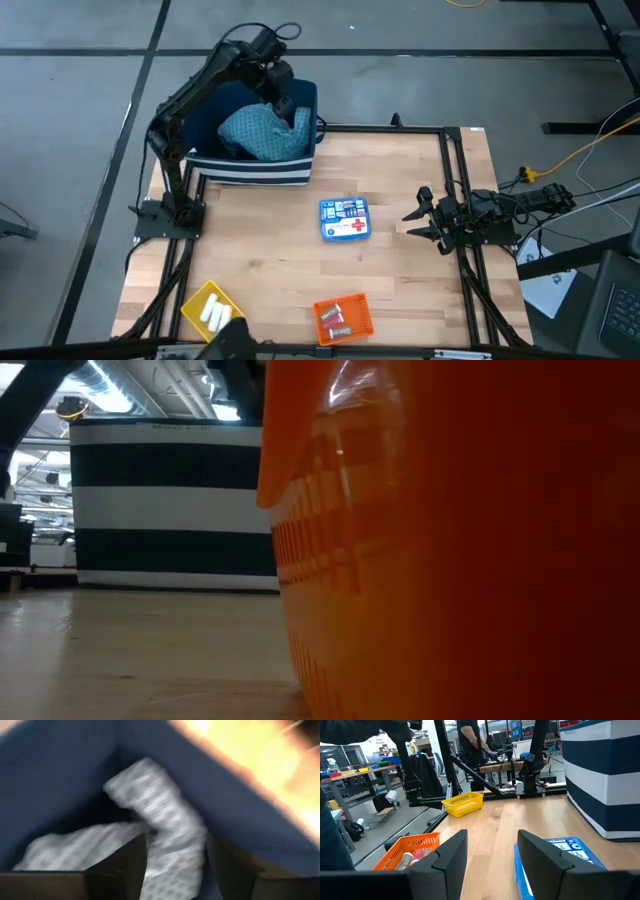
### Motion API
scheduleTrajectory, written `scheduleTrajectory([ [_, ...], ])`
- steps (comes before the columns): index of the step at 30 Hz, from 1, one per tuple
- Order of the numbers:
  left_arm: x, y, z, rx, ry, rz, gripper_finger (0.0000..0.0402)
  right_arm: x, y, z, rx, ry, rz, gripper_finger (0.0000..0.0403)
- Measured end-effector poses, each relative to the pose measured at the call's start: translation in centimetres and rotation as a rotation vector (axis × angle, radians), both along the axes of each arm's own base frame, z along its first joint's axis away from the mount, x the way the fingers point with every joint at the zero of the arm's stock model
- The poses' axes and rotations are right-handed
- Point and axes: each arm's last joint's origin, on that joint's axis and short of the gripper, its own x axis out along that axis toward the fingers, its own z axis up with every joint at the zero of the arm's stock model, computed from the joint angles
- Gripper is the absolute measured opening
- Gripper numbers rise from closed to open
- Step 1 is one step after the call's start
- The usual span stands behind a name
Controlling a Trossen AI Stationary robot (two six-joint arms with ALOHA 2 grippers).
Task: Pick & Place Medicine items
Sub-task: Return to Home Position
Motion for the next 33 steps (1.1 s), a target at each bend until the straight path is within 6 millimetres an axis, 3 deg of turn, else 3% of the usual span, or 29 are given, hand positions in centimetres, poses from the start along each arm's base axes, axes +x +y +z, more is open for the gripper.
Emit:
scheduleTrajectory([
  [4, -1.0, -1.5, 3.2, 0.003, -0.227, -0.021, 0.021, 0.0, 0.0, 0.0, 0.0, 0.0, 0.0, 0.0176],
  [7, -2.8, -3.4, 6.7, 0.091, -0.39, -0.007, 0.0211, 0.0, 0.0, 0.0, 0.0, 0.0, 0.0, 0.0176],
  [12, -8.0, -8.2, 12.3, 0.293, -0.597, 0.029, 0.02, 0.0, 0.0, 0.0, 0.0, 0.0, 0.0, 0.0176],
  [17, -13.9, -14.1, 15.3, 0.402, -0.719, 0.01, 0.0189, 0.0, 0.0, 0.0, 0.0, 0.0, 0.0, 0.0176],
  [21, -17.9, -18.2, 16.5, 0.466, -0.812, 0.038, 0.0183, 0.0, 0.0, 0.0, 0.0, 0.0, 0.0, 0.0176],
  [25, -20.7, -20.6, 16.4, 0.471, -0.861, 0.096, 0.0178, 0.0, 0.0, 0.0, 0.0, 0.0, 0.0, 0.0176],
  [33, -22.5, -21.9, 13.3, 0.463, -0.893, 0.132, 0.0178, 0.0, 0.0, 0.0, 0.0, 0.0, 0.0, 0.0176],
])
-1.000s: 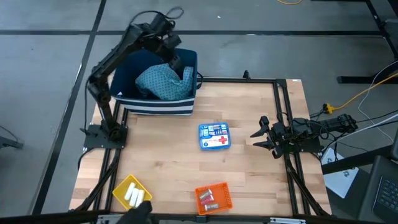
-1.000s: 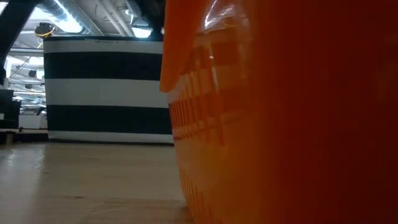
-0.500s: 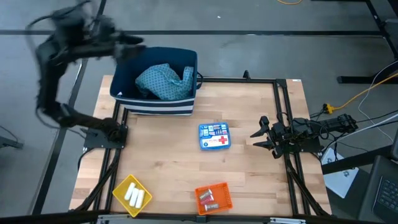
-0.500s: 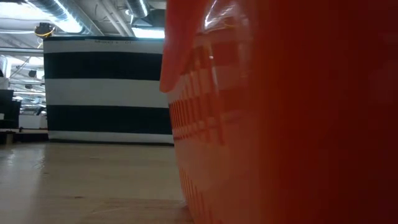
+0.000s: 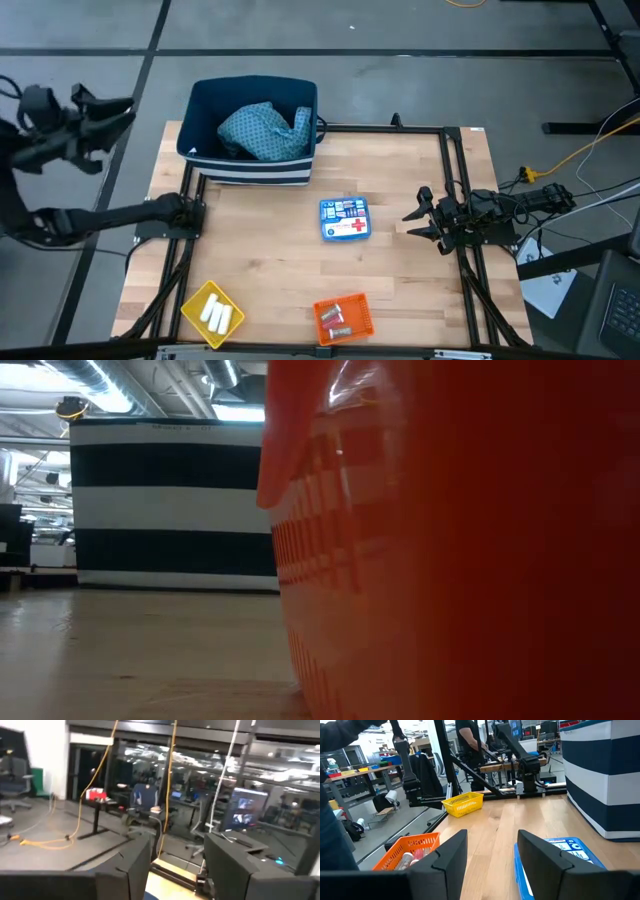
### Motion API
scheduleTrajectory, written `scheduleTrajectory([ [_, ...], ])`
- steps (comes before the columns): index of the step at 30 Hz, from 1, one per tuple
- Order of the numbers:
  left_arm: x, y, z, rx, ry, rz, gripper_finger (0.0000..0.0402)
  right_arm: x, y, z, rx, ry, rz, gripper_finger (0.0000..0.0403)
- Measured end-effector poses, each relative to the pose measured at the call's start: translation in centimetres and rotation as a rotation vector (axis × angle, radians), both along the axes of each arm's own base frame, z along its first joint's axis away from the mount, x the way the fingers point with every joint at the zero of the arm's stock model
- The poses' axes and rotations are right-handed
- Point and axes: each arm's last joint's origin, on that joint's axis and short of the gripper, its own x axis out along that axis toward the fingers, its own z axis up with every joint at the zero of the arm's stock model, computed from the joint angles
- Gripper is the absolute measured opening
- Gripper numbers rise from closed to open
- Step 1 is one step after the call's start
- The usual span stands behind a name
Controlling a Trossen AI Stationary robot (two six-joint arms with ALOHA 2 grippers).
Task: Pick & Place Medicine items
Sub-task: Return to Home Position
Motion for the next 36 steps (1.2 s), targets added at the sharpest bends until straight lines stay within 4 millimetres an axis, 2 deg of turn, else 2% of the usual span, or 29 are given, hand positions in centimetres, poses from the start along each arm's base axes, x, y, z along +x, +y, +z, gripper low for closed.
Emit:
scheduleTrajectory([
  [5, 0.2, 0.1, -3.2, 0.014, -0.01, -0.01, 0.0173, 0.0, 0.0, 0.0, 0.0, 0.0, 0.0, 0.0176],
  [7, -0.1, -0.2, -3.8, 0.051, -0.09, -0.036, 0.0173, 0.0, 0.0, 0.0, 0.0, 0.0, 0.0, 0.0176],
  [12, -0.5, -0.4, -6.8, 0.054, -0.181, -0.033, 0.0172, 0.0, 0.0, 0.0, 0.0, 0.0, 0.0, 0.0176],
  [15, -0.5, -0.2, -8.6, 0.022, -0.175, 0.026, 0.0171, 0.0, 0.0, 0.0, 0.0, 0.0, 0.0, 0.0176],
  [28, 0.5, 1.1, -13.1, 0.106, -0.082, 0.225, 0.0171, 0.0, 0.0, 0.0, 0.0, 0.0, 0.0, 0.0176],
  [36, 0.1, 0.6, -17.7, 0.023, -0.09, 0.166, 0.0171, 0.0, 0.0, 0.0, 0.0, 0.0, 0.0, 0.0176],
])
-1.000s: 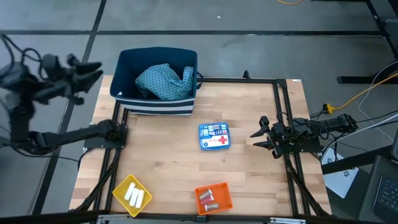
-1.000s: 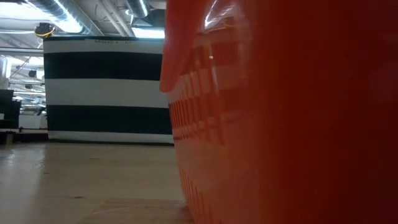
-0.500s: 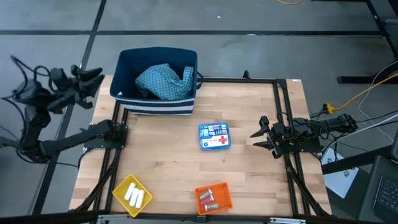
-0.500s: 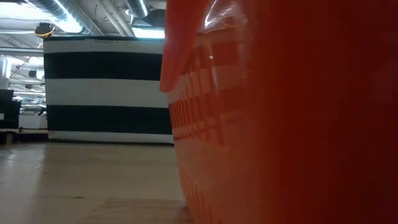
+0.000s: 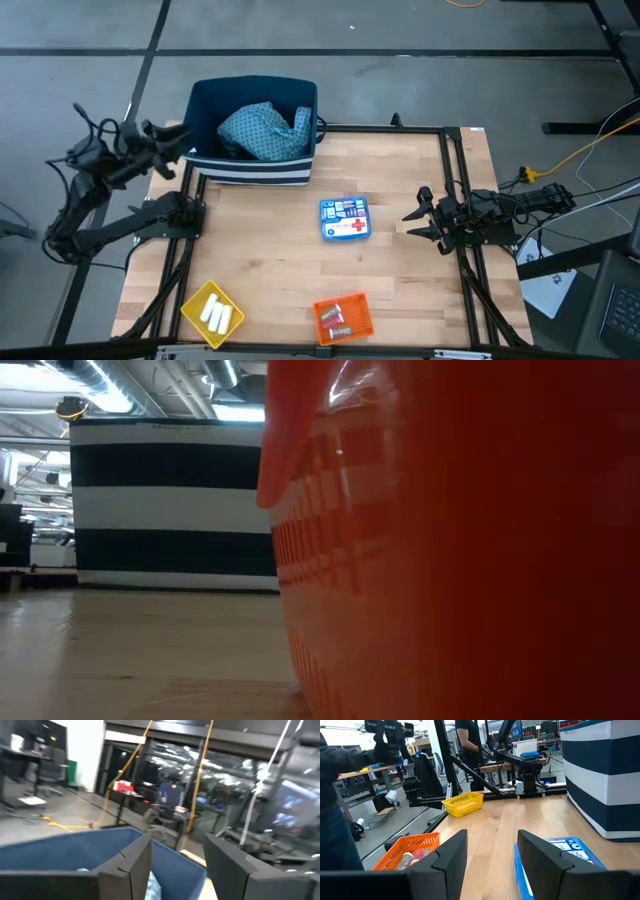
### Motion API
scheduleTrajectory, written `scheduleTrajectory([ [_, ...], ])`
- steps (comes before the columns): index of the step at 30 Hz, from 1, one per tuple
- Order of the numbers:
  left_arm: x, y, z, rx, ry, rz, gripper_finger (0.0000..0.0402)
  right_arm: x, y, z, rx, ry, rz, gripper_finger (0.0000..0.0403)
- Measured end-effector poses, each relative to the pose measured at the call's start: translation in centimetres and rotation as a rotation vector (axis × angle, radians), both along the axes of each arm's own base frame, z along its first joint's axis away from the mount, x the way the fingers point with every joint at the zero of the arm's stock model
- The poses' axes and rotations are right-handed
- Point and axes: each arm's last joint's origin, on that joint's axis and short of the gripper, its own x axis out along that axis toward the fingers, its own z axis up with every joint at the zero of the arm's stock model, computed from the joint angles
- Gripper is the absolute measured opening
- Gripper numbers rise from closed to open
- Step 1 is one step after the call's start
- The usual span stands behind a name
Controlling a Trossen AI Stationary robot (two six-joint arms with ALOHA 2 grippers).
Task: Pick & Place Medicine items
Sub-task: Return to Home Position
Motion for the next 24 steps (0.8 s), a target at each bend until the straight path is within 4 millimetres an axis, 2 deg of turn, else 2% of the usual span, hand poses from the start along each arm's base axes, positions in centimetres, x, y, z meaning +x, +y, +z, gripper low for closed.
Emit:
scheduleTrajectory([
  [5, -0.5, -0.6, -2.7, -0.042, -0.037, -0.066, 0.0171, 0.0, 0.0, 0.0, 0.0, 0.0, 0.0, 0.0176],
  [12, -0.8, -0.7, -7.0, -0.093, -0.059, -0.065, 0.0171, 0.0, 0.0, 0.0, 0.0, 0.0, 0.0, 0.0176],
  [24, 1.9, 0.6, -11.5, -0.191, 0.007, -0.186, 0.0171, 0.0, 0.0, 0.0, 0.0, -0.001, 0.0, 0.0176],
])
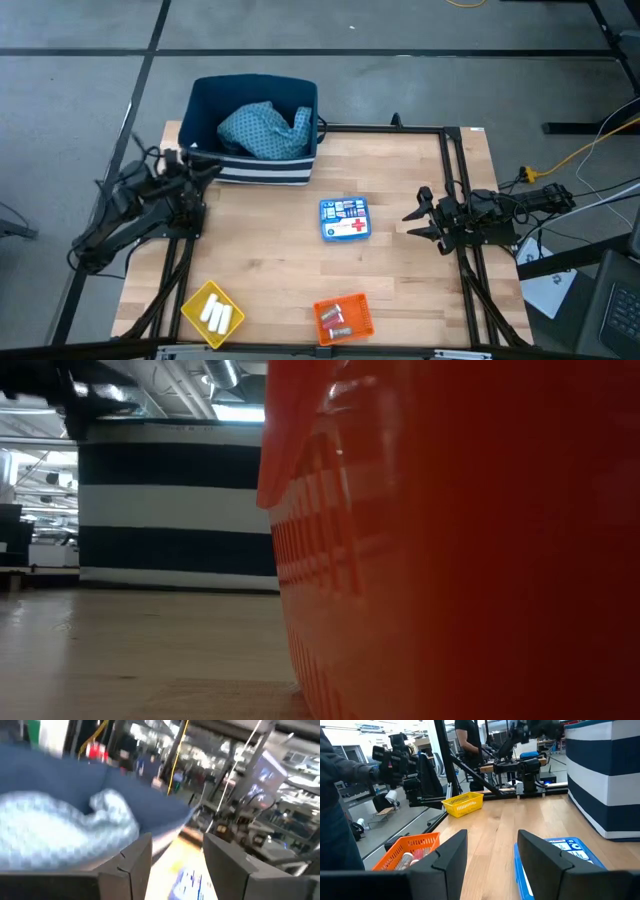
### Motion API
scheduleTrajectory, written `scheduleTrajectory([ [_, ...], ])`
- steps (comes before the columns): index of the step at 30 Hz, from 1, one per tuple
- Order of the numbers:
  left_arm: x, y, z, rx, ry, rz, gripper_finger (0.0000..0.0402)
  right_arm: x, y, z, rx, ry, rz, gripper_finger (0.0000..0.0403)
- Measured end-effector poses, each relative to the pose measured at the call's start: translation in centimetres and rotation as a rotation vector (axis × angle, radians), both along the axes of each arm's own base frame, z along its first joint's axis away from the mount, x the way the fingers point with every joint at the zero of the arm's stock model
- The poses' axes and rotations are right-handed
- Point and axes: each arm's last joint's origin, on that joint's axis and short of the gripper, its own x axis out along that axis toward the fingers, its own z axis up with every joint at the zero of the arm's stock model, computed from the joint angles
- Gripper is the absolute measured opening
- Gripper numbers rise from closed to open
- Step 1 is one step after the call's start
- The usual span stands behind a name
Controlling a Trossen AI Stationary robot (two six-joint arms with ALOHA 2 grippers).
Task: Pick & Place Medicine items
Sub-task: Return to Home Position
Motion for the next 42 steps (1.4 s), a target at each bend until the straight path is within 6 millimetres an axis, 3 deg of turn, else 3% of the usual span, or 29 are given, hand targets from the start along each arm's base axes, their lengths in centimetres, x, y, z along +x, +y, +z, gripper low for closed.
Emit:
scheduleTrajectory([
  [4, 0.8, 0.5, -2.5, -0.062, 0.054, 0.005, 0.0171, 0.0, 0.0, 0.0, 0.0, 0.0, 0.0, 0.0176],
  [15, 1.9, 2.0, -8.7, -0.182, 0.222, 0.222, 0.0171, 0.0, 0.0, 0.0, 0.0, 0.0, 0.0, 0.0176],
  [34, 2.6, 1.5, -9.2, -0.211, 0.279, 0.088, 0.0171, 0.0, 0.0, 0.0, 0.0, 0.0, 0.0, 0.0176],
  [42, 2.6, 1.5, -9.2, -0.26, 0.25, 0.121, 0.0171, 0.0, 0.0, 0.0, 0.0, 0.0, 0.0, 0.0176],
])
